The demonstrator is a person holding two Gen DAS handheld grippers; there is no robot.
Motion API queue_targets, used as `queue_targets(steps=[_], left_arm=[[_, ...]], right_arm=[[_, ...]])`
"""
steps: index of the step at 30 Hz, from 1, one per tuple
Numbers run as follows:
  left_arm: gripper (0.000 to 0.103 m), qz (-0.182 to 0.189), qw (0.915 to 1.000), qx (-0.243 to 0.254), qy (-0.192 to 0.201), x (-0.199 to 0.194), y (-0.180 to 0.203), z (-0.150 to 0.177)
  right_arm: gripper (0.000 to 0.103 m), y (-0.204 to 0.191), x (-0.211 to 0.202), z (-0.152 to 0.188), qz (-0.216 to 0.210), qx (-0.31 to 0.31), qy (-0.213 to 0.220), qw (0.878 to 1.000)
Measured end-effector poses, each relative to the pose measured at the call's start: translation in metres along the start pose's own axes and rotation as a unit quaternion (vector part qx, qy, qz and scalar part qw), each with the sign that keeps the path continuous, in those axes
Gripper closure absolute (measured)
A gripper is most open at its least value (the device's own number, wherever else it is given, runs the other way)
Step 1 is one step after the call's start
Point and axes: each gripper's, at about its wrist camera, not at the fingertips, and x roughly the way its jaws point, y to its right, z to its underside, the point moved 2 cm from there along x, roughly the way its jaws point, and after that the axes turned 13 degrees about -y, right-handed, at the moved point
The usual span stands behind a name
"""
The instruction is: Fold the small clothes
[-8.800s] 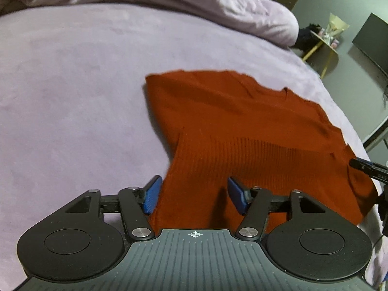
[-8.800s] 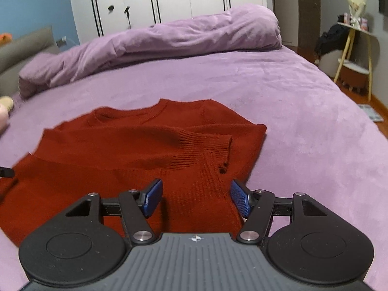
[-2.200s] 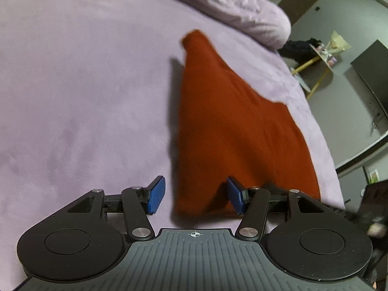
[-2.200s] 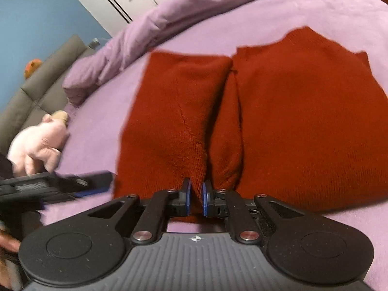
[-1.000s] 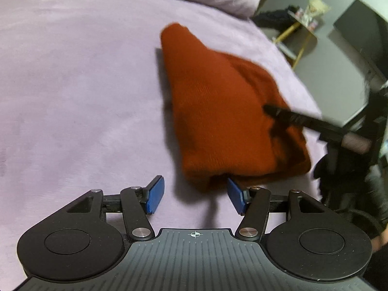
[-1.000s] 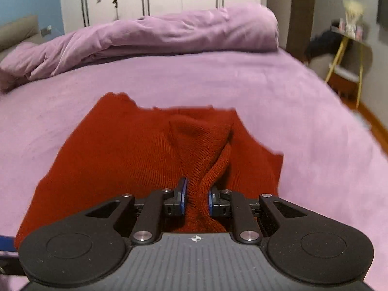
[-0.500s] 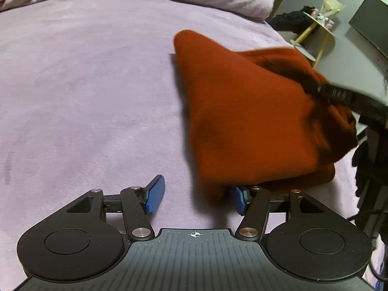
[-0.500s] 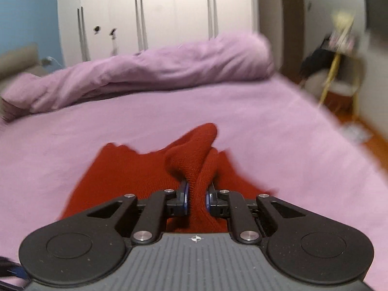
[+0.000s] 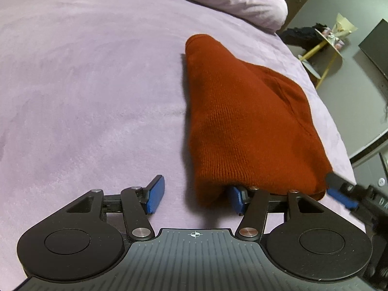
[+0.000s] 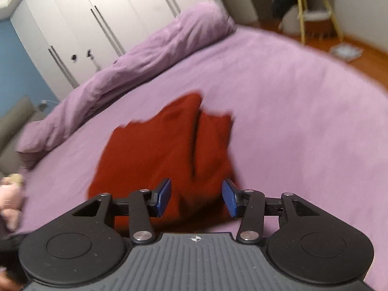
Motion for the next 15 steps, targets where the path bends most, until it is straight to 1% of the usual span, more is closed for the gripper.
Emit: queue_targets(steps=[1, 2, 3, 4, 5, 6, 7, 8, 9, 10, 11, 12, 13, 14, 15], left_arm=[[0.044, -0.001, 1.0, -0.002, -0.002, 0.0, 0.001, -0.001], [0.044, -0.001, 1.0, -0.004, -0.002, -0.001, 0.001, -0.002], [0.045, -0.001, 1.0, -0.005, -0.001, -0.002, 0.001, -0.003], [0.045, -0.003, 1.0, -0.004, 0.001, -0.004, 0.001, -0.005], [0.045, -0.005, 1.0, -0.003, 0.003, -0.005, 0.0, -0.005], [0.045, -0.006, 1.0, -0.002, 0.006, -0.007, -0.001, -0.007], [0.045, -0.007, 0.9999, -0.004, 0.01, -0.009, -0.002, -0.007], [0.045, -0.007, 0.9998, -0.009, 0.017, -0.013, -0.004, -0.008], [0.045, -0.007, 0.9996, -0.015, 0.024, -0.016, -0.007, -0.007], [0.044, -0.005, 0.9994, -0.021, 0.028, -0.018, -0.011, -0.007], [0.044, -0.001, 0.9994, -0.022, 0.028, -0.019, -0.013, -0.007], [0.042, 0.003, 0.9995, -0.021, 0.023, -0.017, -0.015, -0.006], [0.042, 0.005, 0.9997, -0.02, 0.012, -0.013, -0.015, -0.006], [0.042, 0.006, 0.9998, -0.02, -0.002, -0.009, -0.015, -0.005], [0.042, 0.006, 0.9996, -0.023, -0.015, -0.005, -0.015, -0.003]], right_arm=[[0.057, 0.0, 0.003, 0.001, -0.004, 0.002, -0.006, 1.0], [0.057, -0.003, 0.008, 0.002, 0.003, -0.002, -0.009, 1.0], [0.063, -0.005, 0.013, -0.001, 0.009, -0.005, -0.008, 1.0], [0.076, -0.005, 0.017, -0.002, 0.008, -0.002, -0.006, 1.0], [0.083, -0.005, 0.021, -0.004, 0.006, 0.012, -0.009, 1.0], [0.088, -0.004, 0.025, -0.006, -0.004, 0.029, -0.013, 0.999], [0.09, -0.003, 0.023, -0.007, -0.022, 0.043, -0.01, 0.999], [0.091, 0.002, 0.02, -0.007, -0.068, 0.069, -0.002, 0.995], [0.091, 0.011, 0.016, -0.006, -0.14, 0.107, 0.005, 0.984], [0.092, 0.021, 0.014, -0.001, -0.209, 0.143, 0.013, 0.967], [0.092, 0.03, 0.013, 0.003, -0.254, 0.171, 0.021, 0.952], [0.092, 0.037, 0.014, 0.005, -0.257, 0.188, 0.023, 0.948], [0.092, 0.043, 0.016, 0.008, -0.213, 0.188, 0.015, 0.959], [0.092, 0.043, 0.021, 0.009, -0.159, 0.176, -0.001, 0.972], [0.092, 0.043, 0.03, 0.012, -0.095, 0.159, -0.032, 0.982]])
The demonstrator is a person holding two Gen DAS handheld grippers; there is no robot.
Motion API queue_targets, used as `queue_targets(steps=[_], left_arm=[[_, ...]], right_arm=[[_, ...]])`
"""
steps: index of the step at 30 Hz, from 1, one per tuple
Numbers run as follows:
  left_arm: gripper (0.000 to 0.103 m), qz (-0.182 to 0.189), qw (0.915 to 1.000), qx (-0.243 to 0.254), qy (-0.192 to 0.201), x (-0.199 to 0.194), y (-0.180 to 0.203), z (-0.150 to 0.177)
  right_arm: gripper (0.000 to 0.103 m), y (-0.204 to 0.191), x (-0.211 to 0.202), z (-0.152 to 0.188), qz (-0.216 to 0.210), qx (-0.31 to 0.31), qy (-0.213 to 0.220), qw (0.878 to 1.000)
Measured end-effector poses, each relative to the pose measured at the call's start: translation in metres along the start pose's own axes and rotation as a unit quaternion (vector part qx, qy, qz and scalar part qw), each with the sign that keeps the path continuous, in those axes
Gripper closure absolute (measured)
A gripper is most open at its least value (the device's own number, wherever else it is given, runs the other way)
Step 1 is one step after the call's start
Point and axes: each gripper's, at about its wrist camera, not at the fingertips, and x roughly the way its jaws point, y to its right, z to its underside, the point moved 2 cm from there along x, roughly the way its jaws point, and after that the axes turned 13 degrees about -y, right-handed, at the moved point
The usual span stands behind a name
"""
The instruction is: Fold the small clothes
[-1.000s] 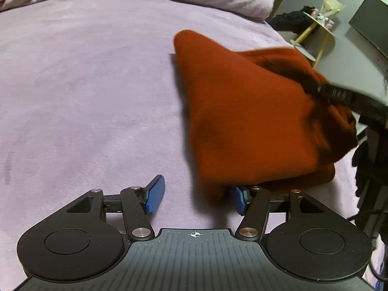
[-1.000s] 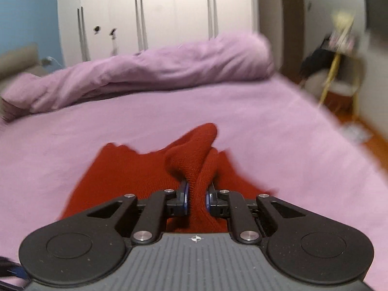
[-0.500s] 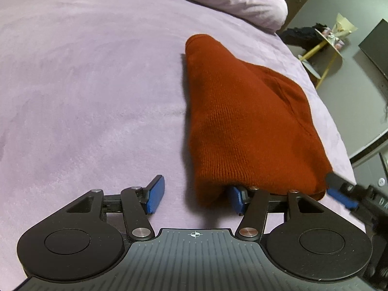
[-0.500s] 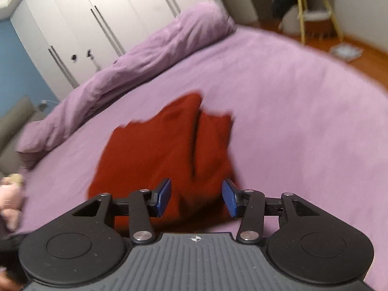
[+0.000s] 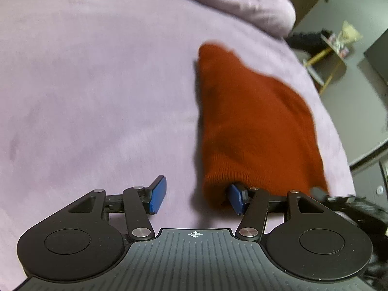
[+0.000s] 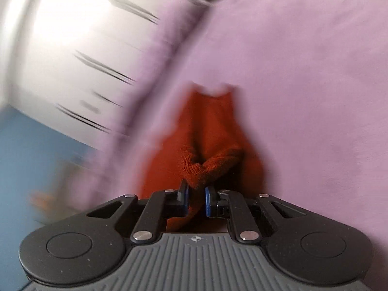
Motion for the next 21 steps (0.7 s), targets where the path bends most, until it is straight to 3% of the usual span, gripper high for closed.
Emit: queue_targets(steps=[3, 5, 6, 7, 10, 12, 15, 19, 21], left_arm=[[0.04, 0.009, 0.9999, -0.001, -0.014, -0.005, -0.007, 0.001], [0.041, 0.003, 0.9997, -0.004, -0.022, -0.016, -0.013, 0.0], [0.041, -0.004, 0.9998, -0.001, -0.021, -0.023, -0.016, -0.002], [0.041, -0.012, 0.9999, 0.005, -0.01, -0.031, -0.019, -0.004], [0.039, -0.031, 0.9993, 0.004, 0.019, -0.044, -0.021, -0.021], [0.039, -0.03, 0.999, -0.005, 0.032, -0.041, -0.012, -0.043], [0.038, -0.021, 0.9986, -0.017, 0.044, -0.024, 0.011, -0.078], [0.038, -0.007, 0.9987, -0.003, 0.05, 0.01, 0.045, -0.117], [0.038, -0.017, 0.9986, -0.002, 0.05, 0.03, 0.056, -0.129]], right_arm=[[0.093, -0.001, 0.003, 0.003, 0.025, -0.025, -0.013, 0.999], [0.088, -0.013, -0.004, 0.001, 0.054, -0.064, -0.021, 0.996], [0.083, -0.018, -0.008, 0.001, 0.073, -0.079, -0.023, 0.994], [0.072, -0.023, -0.015, 0.001, 0.094, -0.096, -0.017, 0.991], [0.066, -0.047, -0.039, 0.0, 0.178, -0.136, 0.052, 0.973], [0.067, -0.065, -0.039, -0.005, 0.172, -0.172, 0.081, 0.967], [0.075, -0.103, 0.002, -0.029, 0.129, -0.218, 0.044, 0.966], [0.079, -0.135, 0.06, -0.061, 0.188, -0.264, 0.053, 0.944], [0.08, -0.133, 0.085, -0.078, 0.216, -0.268, 0.05, 0.937]])
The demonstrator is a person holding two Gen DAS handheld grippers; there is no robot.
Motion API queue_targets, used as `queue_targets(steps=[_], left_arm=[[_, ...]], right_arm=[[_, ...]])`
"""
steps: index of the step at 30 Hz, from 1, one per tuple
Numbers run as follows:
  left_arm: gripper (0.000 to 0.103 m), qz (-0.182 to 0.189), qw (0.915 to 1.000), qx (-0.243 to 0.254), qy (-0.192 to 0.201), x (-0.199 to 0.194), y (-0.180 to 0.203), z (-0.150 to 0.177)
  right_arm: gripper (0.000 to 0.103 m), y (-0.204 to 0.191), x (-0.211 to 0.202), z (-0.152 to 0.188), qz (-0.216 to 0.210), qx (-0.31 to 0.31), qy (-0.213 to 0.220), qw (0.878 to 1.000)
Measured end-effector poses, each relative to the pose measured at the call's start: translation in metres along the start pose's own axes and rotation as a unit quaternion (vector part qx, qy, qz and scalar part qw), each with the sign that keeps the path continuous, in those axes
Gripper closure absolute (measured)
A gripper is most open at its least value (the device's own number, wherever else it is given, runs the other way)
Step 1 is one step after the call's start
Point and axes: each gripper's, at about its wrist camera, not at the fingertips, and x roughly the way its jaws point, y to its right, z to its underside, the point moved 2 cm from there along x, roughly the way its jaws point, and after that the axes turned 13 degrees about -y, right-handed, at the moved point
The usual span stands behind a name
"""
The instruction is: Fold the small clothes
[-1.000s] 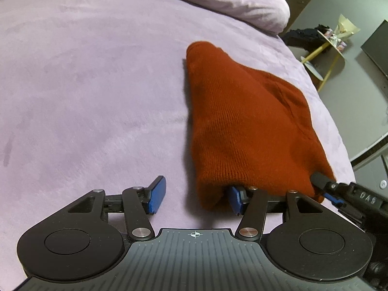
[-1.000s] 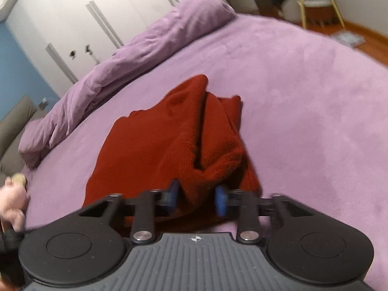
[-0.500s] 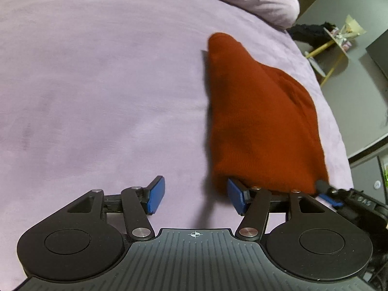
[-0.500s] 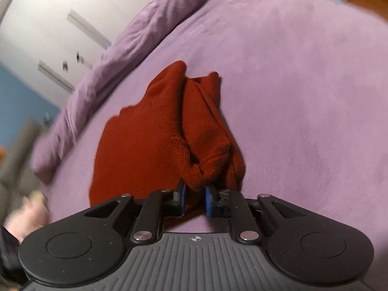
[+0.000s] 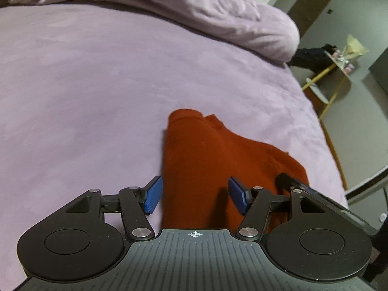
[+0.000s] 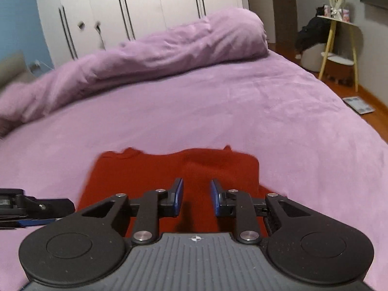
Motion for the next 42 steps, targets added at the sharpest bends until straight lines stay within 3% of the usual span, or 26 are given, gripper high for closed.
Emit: queue_targets(steps=[2, 4, 5, 6, 11, 14, 17, 18, 20, 21, 22, 24, 26, 28, 32, 34, 36, 37, 38, 40, 42], left_arm=[[0.035, -0.018, 0.9996, 0.018, 0.01, 0.021, 0.008, -0.002], [0.023, -0.032, 0.9987, 0.033, 0.024, 0.038, 0.011, 0.0], [0.023, -0.028, 0.9988, 0.028, 0.028, 0.045, 0.009, 0.002], [0.02, -0.022, 0.9991, 0.019, 0.03, 0.05, 0.006, 0.004], [0.016, -0.023, 0.998, 0.009, 0.059, 0.061, 0.0, 0.013], [0.016, -0.032, 0.9987, 0.013, 0.037, 0.049, 0.003, 0.01], [0.016, -0.023, 0.9991, 0.035, 0.006, 0.027, -0.001, 0.017], [0.016, -0.02, 0.9986, 0.049, -0.002, 0.017, -0.005, 0.023], [0.017, 0.005, 0.9977, 0.066, -0.013, 0.0, -0.019, 0.037], [0.017, 0.027, 0.9969, 0.07, -0.023, -0.008, -0.03, 0.045], [0.017, 0.045, 0.9963, 0.064, -0.036, -0.011, -0.039, 0.05], [0.017, 0.095, 0.9929, 0.037, -0.06, -0.014, -0.059, 0.058], [0.018, 0.133, 0.9879, -0.002, -0.079, -0.009, -0.075, 0.059], [0.019, 0.153, 0.9843, -0.033, -0.082, -0.003, -0.081, 0.055], [0.021, 0.189, 0.9759, -0.03, -0.105, 0.019, -0.069, 0.039], [0.021, 0.187, 0.9745, -0.031, -0.119, 0.034, -0.064, 0.033], [0.027, 0.194, 0.9726, -0.04, -0.121, 0.043, -0.062, 0.03], [0.031, 0.195, 0.9725, -0.046, -0.119, 0.046, -0.062, 0.029], [0.034, 0.195, 0.9726, -0.049, -0.117, 0.046, -0.061, 0.028], [0.046, 0.195, 0.9732, -0.045, -0.112, 0.044, -0.061, 0.029], [0.051, 0.198, 0.9737, -0.044, -0.103, 0.035, -0.062, 0.03]], right_arm=[[0.083, 0.003, 0.019, -0.003, 0.009, -0.005, -0.001, 1.0], [0.083, 0.013, 0.026, 0.005, 0.025, -0.01, 0.018, 0.999], [0.083, 0.018, 0.028, 0.01, 0.024, -0.004, 0.032, 0.999], [0.09, 0.023, 0.029, 0.015, 0.023, 0.007, 0.043, 0.999], [0.09, 0.036, 0.04, 0.025, 0.026, 0.051, 0.078, 0.995], [0.087, 0.033, 0.041, 0.018, 0.03, 0.04, 0.078, 0.996], [0.083, 0.044, 0.022, 0.016, -0.018, 0.064, 0.057, 0.996], [0.079, 0.049, 0.01, 0.02, -0.033, 0.069, 0.048, 0.996], [0.054, 0.057, -0.009, 0.033, -0.048, 0.067, 0.032, 0.996], [0.036, 0.064, -0.017, 0.041, -0.049, 0.069, 0.02, 0.996], [0.035, 0.073, -0.025, 0.051, -0.053, 0.072, 0.006, 0.996], [0.035, 0.094, -0.035, 0.064, -0.088, 0.097, -0.01, 0.991], [0.035, 0.116, -0.034, 0.068, -0.147, 0.146, -0.04, 0.977], [0.035, 0.133, -0.021, 0.068, -0.215, 0.202, -0.081, 0.952], [0.035, 0.135, 0.004, 0.061, -0.263, 0.223, -0.106, 0.933], [0.036, 0.132, 0.021, 0.058, -0.303, 0.238, -0.123, 0.915], [0.042, 0.132, 0.031, 0.054, -0.32, 0.246, -0.121, 0.907], [0.056, 0.131, 0.034, 0.053, -0.324, 0.251, -0.119, 0.904], [0.061, 0.13, 0.038, 0.052, -0.321, 0.256, -0.12, 0.904], [0.069, 0.127, 0.042, 0.052, -0.319, 0.26, -0.116, 0.904], [0.073, 0.121, 0.037, 0.053, -0.314, 0.255, -0.108, 0.908]])
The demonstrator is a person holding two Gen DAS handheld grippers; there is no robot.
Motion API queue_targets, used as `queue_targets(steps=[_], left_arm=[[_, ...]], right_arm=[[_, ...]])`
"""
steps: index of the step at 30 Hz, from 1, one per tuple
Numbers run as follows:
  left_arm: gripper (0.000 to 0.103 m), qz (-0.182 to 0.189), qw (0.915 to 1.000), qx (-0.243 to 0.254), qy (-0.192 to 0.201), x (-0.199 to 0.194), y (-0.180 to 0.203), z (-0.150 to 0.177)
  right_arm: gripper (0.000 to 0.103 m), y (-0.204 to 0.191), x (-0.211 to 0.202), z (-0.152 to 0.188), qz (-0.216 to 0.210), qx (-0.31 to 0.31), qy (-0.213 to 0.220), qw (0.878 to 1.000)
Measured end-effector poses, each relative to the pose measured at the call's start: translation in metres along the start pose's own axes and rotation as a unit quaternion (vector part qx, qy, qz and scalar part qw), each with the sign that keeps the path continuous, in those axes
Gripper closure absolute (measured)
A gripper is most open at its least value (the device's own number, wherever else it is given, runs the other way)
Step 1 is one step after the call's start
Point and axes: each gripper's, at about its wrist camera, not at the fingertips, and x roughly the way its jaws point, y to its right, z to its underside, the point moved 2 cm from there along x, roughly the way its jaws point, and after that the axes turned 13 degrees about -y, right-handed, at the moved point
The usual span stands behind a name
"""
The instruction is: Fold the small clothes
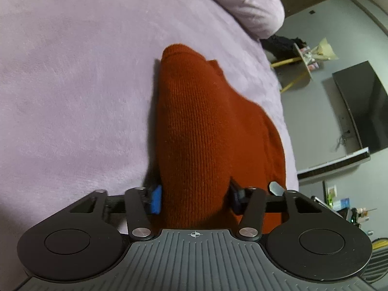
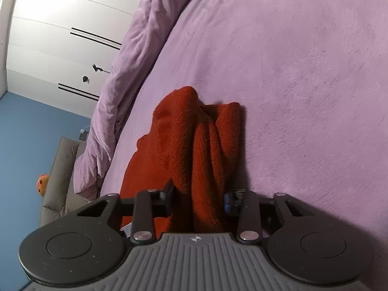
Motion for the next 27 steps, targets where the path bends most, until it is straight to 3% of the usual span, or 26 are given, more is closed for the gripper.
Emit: queue_targets(steps=[2, 5, 9, 11, 14, 15, 16, 18, 20, 22, 25, 27], left_arm=[[0.053, 0.001, 1.0, 0.006, 0.004, -0.013, 0.004, 0.003], [0.053, -0.016, 0.9996, 0.021, 0.009, -0.042, 0.01, 0.015], [0.052, -0.067, 0.9975, 0.023, 0.002, -0.095, 0.005, 0.041], [0.049, -0.112, 0.9935, 0.018, 0.004, -0.114, -0.008, 0.06], [0.044, -0.187, 0.9821, 0.021, 0.006, -0.127, -0.022, 0.084], [0.038, -0.188, 0.9815, 0.03, 0.019, -0.135, -0.021, 0.092], [0.039, -0.193, 0.9801, 0.033, 0.032, -0.144, -0.019, 0.096], [0.038, -0.223, 0.9712, 0.045, 0.072, -0.154, -0.007, 0.098], [0.034, -0.236, 0.9637, 0.063, 0.108, -0.154, 0.003, 0.093], [0.033, -0.241, 0.9618, 0.059, 0.117, -0.141, 0.012, 0.082], [0.033, -0.256, 0.9585, 0.044, 0.116, -0.106, 0.016, 0.058], [0.028, -0.276, 0.9533, 0.04, 0.115, -0.088, 0.014, 0.042]], right_arm=[[0.074, -0.011, -0.003, 0.007, -0.01, -0.011, 0.005, 1.0], [0.075, -0.028, -0.003, 0.015, -0.058, -0.001, -0.01, 0.998], [0.075, -0.054, 0.019, 0.047, -0.069, -0.012, -0.071, 0.995], [0.075, -0.06, 0.032, 0.068, -0.071, -0.02, -0.1, 0.992], [0.064, -0.067, 0.046, 0.096, -0.008, -0.043, -0.104, 0.994], [0.056, -0.071, 0.044, 0.102, 0.026, -0.046, -0.09, 0.995], [0.056, -0.079, 0.037, 0.105, 0.055, -0.057, -0.072, 0.994], [0.056, -0.099, 0.019, 0.113, 0.13, -0.094, -0.009, 0.987], [0.057, -0.13, 0.008, 0.12, 0.197, -0.144, 0.062, 0.968], [0.07, -0.158, 0.021, 0.122, 0.2, -0.175, 0.07, 0.962], [0.082, -0.182, 0.068, 0.119, 0.186, -0.195, 0.022, 0.963], [0.087, -0.186, 0.103, 0.114, 0.211, -0.2, 0.016, 0.957]])
